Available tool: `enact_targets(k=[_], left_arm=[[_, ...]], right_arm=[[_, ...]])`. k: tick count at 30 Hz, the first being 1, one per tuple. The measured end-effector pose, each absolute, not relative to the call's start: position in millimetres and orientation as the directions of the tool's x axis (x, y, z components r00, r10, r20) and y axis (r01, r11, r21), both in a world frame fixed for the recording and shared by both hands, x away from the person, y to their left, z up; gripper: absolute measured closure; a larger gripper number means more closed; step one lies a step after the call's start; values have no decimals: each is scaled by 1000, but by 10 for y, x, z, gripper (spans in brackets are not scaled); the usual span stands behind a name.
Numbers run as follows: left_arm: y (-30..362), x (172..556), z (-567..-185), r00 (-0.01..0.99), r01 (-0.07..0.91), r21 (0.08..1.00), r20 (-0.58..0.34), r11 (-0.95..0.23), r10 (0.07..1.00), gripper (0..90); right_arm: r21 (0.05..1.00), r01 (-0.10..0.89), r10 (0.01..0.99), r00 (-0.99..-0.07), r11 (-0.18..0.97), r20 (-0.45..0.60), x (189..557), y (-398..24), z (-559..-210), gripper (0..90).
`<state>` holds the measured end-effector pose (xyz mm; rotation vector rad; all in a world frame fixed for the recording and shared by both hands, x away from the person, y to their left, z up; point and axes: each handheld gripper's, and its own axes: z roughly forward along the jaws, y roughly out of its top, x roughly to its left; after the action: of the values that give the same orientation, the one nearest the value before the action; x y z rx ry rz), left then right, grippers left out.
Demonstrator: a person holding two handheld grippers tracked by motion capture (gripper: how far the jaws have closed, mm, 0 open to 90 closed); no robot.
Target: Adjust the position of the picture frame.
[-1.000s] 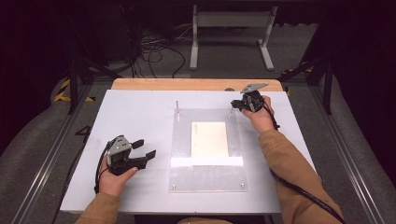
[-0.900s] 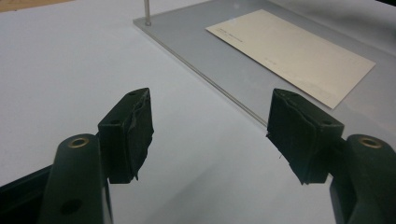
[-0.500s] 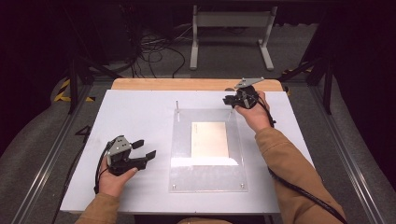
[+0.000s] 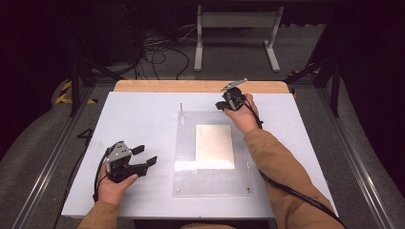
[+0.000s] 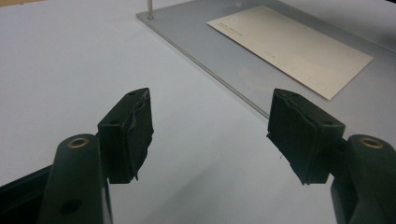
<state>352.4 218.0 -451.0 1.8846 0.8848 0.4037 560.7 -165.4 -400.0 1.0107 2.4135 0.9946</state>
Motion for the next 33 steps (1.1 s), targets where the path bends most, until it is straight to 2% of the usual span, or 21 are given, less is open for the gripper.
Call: enact_targets(k=[22,29,33], left_arm=[[2336,3394,-4548,647,423,875,-109,-236,754,313],[2327,3396,-4547,648,422,875,-110,-236,754,312],[2321,3396,-4547,651,421,876,-110,-236,751,311]], right_arm=[[629,600,798,-600,494,-55,5944,-1431,-4363,898],[611,599,788,-611,518,-68,5967,-1416,-4364,900],[608,610,787,-616,508,-39,5997,-1441,-4375,900]])
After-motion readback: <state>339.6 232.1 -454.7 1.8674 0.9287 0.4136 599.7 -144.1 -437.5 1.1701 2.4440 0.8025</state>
